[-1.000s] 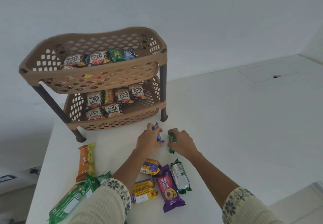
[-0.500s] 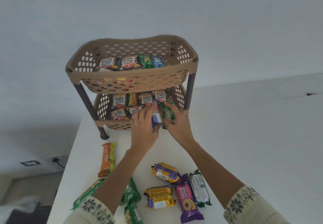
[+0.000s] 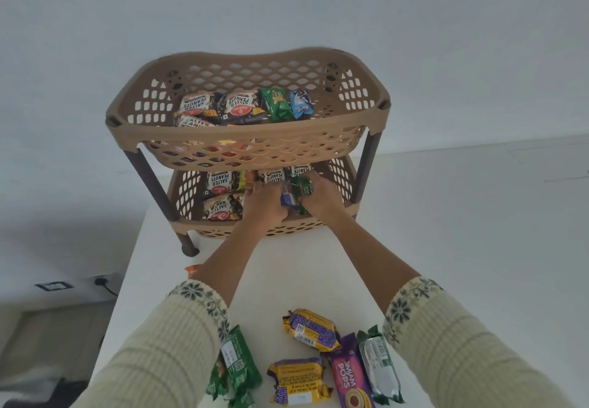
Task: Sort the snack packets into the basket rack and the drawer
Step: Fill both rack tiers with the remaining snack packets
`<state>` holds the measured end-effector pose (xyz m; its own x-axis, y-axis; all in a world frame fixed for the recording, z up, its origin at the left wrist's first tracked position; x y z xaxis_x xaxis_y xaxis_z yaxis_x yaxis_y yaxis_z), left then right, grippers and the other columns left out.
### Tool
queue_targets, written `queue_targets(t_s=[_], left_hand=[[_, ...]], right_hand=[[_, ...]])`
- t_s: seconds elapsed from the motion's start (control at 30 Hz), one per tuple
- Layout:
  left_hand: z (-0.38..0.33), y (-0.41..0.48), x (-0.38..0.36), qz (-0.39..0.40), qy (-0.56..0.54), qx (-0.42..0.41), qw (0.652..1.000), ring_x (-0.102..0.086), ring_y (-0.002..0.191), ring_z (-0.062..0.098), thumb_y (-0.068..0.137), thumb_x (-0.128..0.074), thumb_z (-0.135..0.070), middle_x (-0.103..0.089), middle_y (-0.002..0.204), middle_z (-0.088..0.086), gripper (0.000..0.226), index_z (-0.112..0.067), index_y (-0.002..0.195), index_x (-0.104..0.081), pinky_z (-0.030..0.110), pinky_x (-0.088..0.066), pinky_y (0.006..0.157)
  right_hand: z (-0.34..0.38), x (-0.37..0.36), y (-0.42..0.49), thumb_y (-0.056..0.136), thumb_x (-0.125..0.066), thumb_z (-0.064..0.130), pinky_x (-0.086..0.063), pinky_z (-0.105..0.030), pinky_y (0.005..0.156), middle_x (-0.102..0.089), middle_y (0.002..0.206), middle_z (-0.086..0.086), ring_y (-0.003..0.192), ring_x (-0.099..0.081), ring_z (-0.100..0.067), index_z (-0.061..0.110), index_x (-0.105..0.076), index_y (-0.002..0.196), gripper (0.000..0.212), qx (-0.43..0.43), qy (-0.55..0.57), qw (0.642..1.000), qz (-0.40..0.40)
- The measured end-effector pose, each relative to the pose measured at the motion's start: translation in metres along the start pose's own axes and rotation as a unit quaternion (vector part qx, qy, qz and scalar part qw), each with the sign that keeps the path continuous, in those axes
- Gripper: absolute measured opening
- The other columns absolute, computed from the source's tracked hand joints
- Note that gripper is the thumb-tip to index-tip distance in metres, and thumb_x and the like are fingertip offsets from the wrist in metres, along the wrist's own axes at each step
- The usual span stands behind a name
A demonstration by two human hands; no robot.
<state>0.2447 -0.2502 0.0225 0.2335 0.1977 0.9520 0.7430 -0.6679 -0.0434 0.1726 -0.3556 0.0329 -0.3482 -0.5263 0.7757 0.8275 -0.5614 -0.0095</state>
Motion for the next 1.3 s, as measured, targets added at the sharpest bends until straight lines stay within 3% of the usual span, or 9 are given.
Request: queue_targets(t_s=[0.3, 0.53, 0.6, 0.7, 0.77, 0.87, 1.0, 1.17, 1.3], left_hand=[[0.005, 0.014, -0.022, 0.092, 0.031, 0.018, 0.995, -0.057, 0.113, 0.031, 0.092, -0.054, -0.029, -0.064, 0.116, 0.006, 0.039, -0.016, 0.129, -0.052, 0.053, -0.042, 0.102], [0.012, 0.011, -0.026, 0.101, 0.024, 0.049, 0.993, -0.059, 0.107, 0.027, 0.088, -0.054, -0.02, -0.068, 0.103, 0.002, 0.037, -0.023, 0.124, -0.061, 0.057, -0.03, 0.107], [0.012, 0.008, -0.021, 0.073, 0.025, 0.056, 0.995, -0.06, 0.1, 0.026, 0.088, -0.056, -0.022, -0.067, 0.094, 0.0, 0.032, -0.023, 0.119, -0.063, 0.054, -0.032, 0.106], [0.006, -0.002, 0.003, -0.054, 0.037, 0.031, 0.997, -0.061, 0.101, 0.024, 0.09, -0.059, -0.026, -0.069, 0.095, 0.001, 0.019, -0.021, 0.107, -0.067, 0.048, -0.038, 0.103], [-0.004, -0.018, 0.017, -0.14, 0.035, -0.016, 0.989, -0.061, 0.104, 0.021, 0.091, -0.06, -0.021, -0.07, 0.097, -0.001, 0.013, -0.02, 0.102, -0.067, 0.043, -0.04, 0.1], [-0.017, -0.047, 0.019, -0.201, 0.038, -0.081, 0.976, -0.057, 0.116, 0.02, 0.093, -0.057, -0.018, -0.068, 0.116, -0.002, 0.021, -0.019, 0.112, -0.066, 0.042, -0.04, 0.101], [-0.038, -0.099, 0.008, -0.265, 0.034, -0.193, 0.944, -0.045, 0.134, 0.022, 0.092, -0.057, -0.017, -0.05, 0.144, 0.004, 0.041, -0.014, 0.133, -0.057, 0.044, -0.035, 0.107], [-0.046, -0.15, -0.036, -0.173, 0.021, -0.23, 0.957, -0.041, 0.137, 0.022, 0.094, -0.053, -0.032, -0.041, 0.151, 0.003, 0.043, -0.019, 0.135, -0.055, 0.05, -0.031, 0.111], [-0.038, -0.169, -0.09, 0.056, -0.045, -0.217, 0.973, -0.041, 0.134, 0.016, 0.092, -0.043, -0.059, -0.044, 0.148, -0.005, 0.058, -0.027, 0.139, -0.051, 0.044, -0.03, 0.109]], right_hand=[[0.003, -0.036, 0.017, 0.098, -0.046, 0.024, -0.047, -0.035, 0.086, -0.063, 0.118, -0.011, 0.108, -0.06, -0.031, 0.014, -0.057, 0.126, 0.031, 0.024, -0.159, 0.979, 0.125], [-0.002, -0.044, 0.019, 0.098, -0.042, 0.022, -0.045, -0.033, 0.077, -0.065, 0.112, -0.012, 0.099, -0.06, -0.029, 0.011, -0.062, 0.118, 0.031, 0.016, -0.188, 0.971, 0.143], [-0.001, -0.042, 0.018, 0.096, -0.045, 0.025, -0.045, -0.033, 0.075, -0.066, 0.109, -0.011, 0.098, -0.062, -0.03, 0.012, -0.062, 0.116, 0.029, 0.016, -0.181, 0.975, 0.126], [0.001, -0.031, 0.011, 0.091, -0.05, 0.025, -0.047, -0.038, 0.077, -0.066, 0.109, -0.013, 0.102, -0.061, -0.035, 0.014, -0.061, 0.117, 0.029, 0.009, -0.12, 0.99, 0.079], [0.006, -0.024, 0.001, 0.091, -0.048, 0.023, -0.046, -0.043, 0.087, -0.062, 0.12, -0.017, 0.123, -0.049, -0.038, 0.014, -0.058, 0.123, 0.034, 0.022, -0.11, 0.993, 0.044], [0.016, -0.017, -0.02, 0.094, -0.046, 0.02, -0.029, -0.051, 0.112, -0.04, 0.148, -0.017, 0.146, -0.015, -0.035, 0.013, -0.048, 0.134, 0.041, 0.076, -0.152, 0.985, -0.009], [0.014, -0.004, -0.062, 0.097, -0.044, 0.015, -0.019, -0.05, 0.117, -0.029, 0.155, -0.017, 0.148, -0.01, -0.033, 0.013, -0.046, 0.14, 0.043, 0.105, -0.113, 0.984, -0.094], [-0.014, -0.01, -0.122, 0.09, -0.055, 0.009, -0.015, -0.052, 0.119, -0.015, 0.159, -0.017, 0.148, -0.003, -0.035, 0.018, -0.037, 0.146, 0.059, 0.092, -0.089, 0.987, -0.095], [-0.073, -0.015, -0.162, 0.089, -0.06, 0.032, -0.016, -0.054, 0.115, -0.002, 0.16, -0.017, 0.147, 0.001, -0.037, 0.029, -0.026, 0.148, 0.069, -0.057, -0.151, 0.987, -0.016]])
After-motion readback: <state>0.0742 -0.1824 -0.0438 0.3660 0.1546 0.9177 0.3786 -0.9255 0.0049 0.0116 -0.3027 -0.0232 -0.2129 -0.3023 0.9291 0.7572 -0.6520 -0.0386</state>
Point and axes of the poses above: each hand's wrist, its own y-axis towards the middle knuckle, its own x-axis out of the back of the hand, z = x × y, the point moved 10 cm from there along y, towards the middle knuckle
